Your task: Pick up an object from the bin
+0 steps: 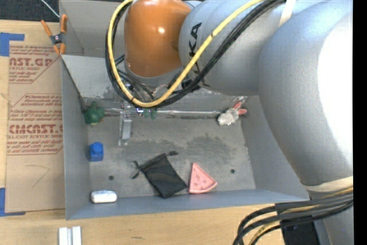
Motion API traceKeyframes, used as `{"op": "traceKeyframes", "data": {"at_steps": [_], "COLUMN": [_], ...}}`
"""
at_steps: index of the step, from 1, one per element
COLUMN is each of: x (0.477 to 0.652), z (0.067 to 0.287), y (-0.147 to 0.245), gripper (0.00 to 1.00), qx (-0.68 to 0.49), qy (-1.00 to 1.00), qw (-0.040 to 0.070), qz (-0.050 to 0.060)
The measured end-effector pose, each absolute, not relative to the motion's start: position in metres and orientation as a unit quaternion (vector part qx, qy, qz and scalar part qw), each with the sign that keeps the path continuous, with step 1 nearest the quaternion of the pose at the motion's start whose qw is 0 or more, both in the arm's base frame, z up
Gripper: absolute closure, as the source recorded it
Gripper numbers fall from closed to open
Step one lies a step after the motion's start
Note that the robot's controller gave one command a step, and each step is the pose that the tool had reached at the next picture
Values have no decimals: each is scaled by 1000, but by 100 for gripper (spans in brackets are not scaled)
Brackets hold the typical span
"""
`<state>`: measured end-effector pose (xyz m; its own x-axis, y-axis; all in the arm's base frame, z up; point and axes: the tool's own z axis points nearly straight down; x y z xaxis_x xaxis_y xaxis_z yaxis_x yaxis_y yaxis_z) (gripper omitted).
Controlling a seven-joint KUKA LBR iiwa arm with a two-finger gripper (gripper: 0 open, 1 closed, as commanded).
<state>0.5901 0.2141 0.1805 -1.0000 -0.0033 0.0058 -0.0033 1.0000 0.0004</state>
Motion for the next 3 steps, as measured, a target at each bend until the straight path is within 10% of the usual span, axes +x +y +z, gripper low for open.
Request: {"op": "traceKeyframes", "data": {"at_steps": [1,2,3], "x": [592,560,563], "z": [186,115,116], "y": [213,143,145], "gripper": [0,0,0], "qx": [0,11,-11], "qy": [-1000,-1000,-1000], "qw": [-1,4,1], "qz": [-1,0,-1]}}
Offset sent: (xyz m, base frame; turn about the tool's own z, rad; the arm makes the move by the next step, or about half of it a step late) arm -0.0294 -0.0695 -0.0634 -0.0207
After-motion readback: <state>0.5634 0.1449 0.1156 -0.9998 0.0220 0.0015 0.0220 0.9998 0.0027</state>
